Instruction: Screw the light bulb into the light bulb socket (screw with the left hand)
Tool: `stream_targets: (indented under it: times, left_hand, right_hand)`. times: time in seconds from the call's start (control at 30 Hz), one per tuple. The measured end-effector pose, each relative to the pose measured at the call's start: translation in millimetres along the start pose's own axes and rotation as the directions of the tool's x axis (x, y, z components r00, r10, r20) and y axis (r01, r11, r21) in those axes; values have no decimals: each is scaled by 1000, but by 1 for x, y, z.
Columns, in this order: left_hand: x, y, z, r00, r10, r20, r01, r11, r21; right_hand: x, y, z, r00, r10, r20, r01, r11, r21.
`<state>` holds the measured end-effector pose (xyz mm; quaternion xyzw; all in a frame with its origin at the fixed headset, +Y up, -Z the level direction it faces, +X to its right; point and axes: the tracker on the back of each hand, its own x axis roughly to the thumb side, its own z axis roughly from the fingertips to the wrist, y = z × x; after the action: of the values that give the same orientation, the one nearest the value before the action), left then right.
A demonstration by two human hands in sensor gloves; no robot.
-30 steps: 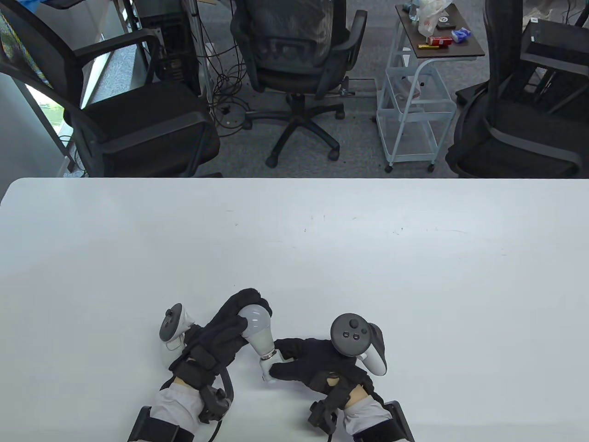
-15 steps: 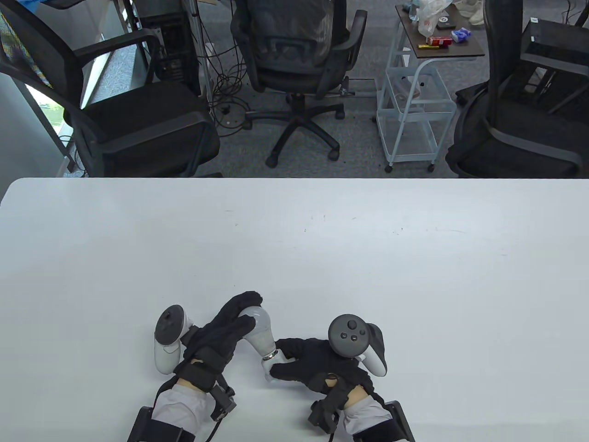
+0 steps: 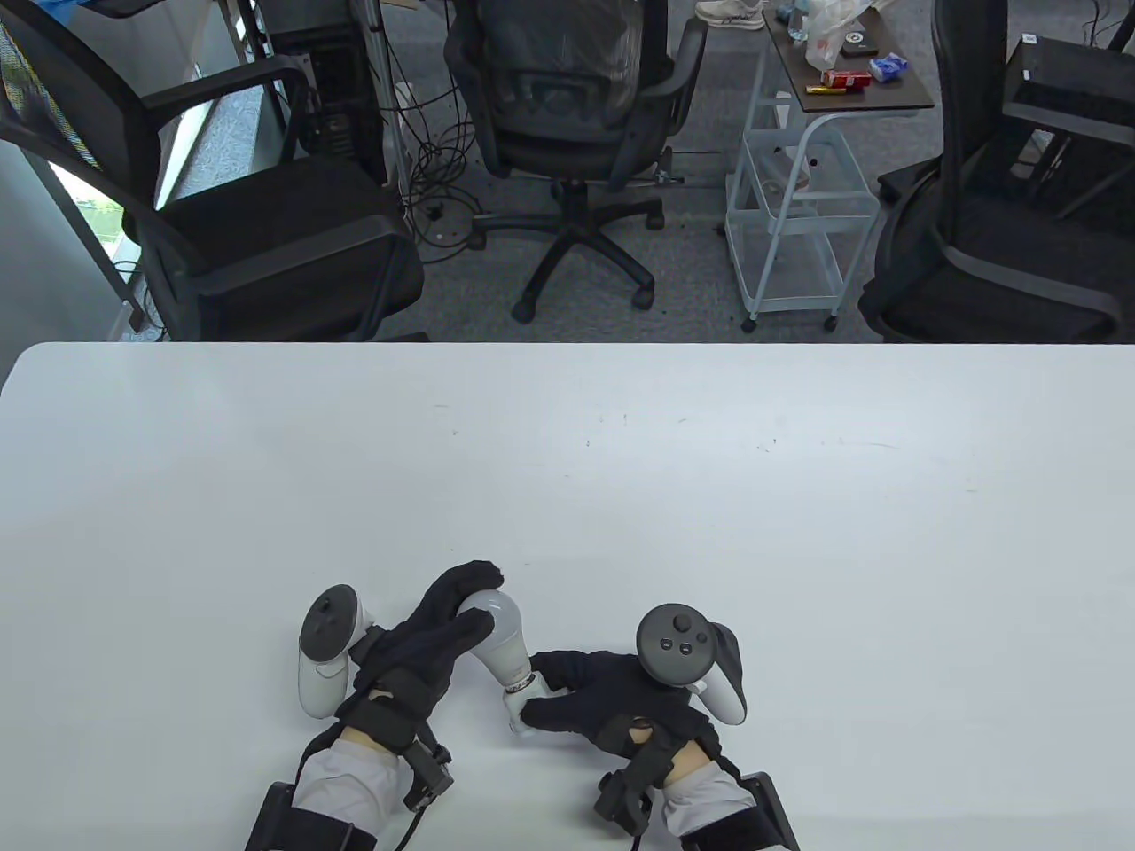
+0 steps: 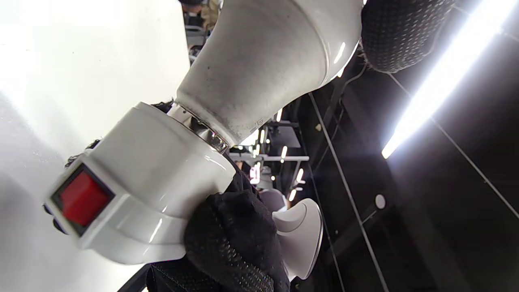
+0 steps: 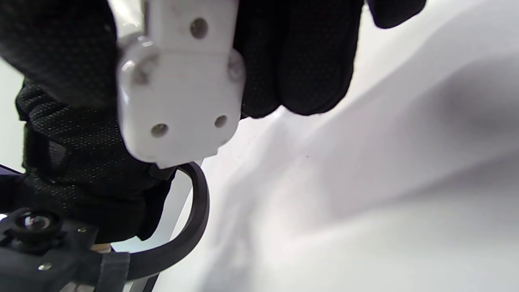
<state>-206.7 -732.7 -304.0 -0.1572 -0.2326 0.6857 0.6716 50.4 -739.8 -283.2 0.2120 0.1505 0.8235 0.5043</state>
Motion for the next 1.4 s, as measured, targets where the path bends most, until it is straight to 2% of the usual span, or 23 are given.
stream_targets:
  times: [0.13, 0.27, 0.33, 0.4, 0.6, 0.67, 0.8, 0.9, 1.0, 1.3, 1.4]
  left_hand:
    - [-5, 3, 0, 996, 82, 26, -82, 997, -15]
    - [-9, 1, -2, 963, 255, 86, -245, 963, -110]
    - [-10, -1, -3, 951, 294, 91, -280, 950, -142]
    - [-9, -2, -3, 959, 271, 85, -259, 956, -135]
    - [-3, 2, 0, 999, 45, 11, -45, 999, -9]
    - [-3, 3, 1, 1000, 30, -2, -30, 1000, 3]
    - [-9, 3, 0, 991, 132, 30, -131, 991, -30]
    - [-12, 1, -3, 964, 257, 64, -250, 962, -107]
    - [-11, -1, -4, 948, 309, 79, -295, 943, -155]
    - [-6, 1, -1, 999, 29, -15, -29, 1000, -5]
    - [-7, 3, 0, 999, 29, -17, -29, 1000, 9]
  right_hand:
    - [-2, -1, 0, 1000, -16, 2, 16, 1000, 12]
    - [-8, 0, -3, 985, -170, 10, 169, 983, 70]
    - [-9, -1, -2, 983, -183, 6, 182, 981, 59]
    - [-9, -2, -2, 986, -166, 6, 165, 985, 48]
    - [-7, 0, -1, 996, -93, -9, 93, 995, 32]
    - [-6, 0, -1, 996, -85, -10, 85, 996, 35]
    - [-8, -1, -2, 995, -102, -11, 103, 994, 45]
    - [-13, -1, -3, 981, -194, -10, 194, 977, 83]
    - [-15, 0, -4, 967, -253, -13, 253, 962, 105]
    - [-12, 0, -2, 986, -165, -27, 166, 984, 70]
    - [-12, 0, -3, 989, -145, -32, 147, 987, 68]
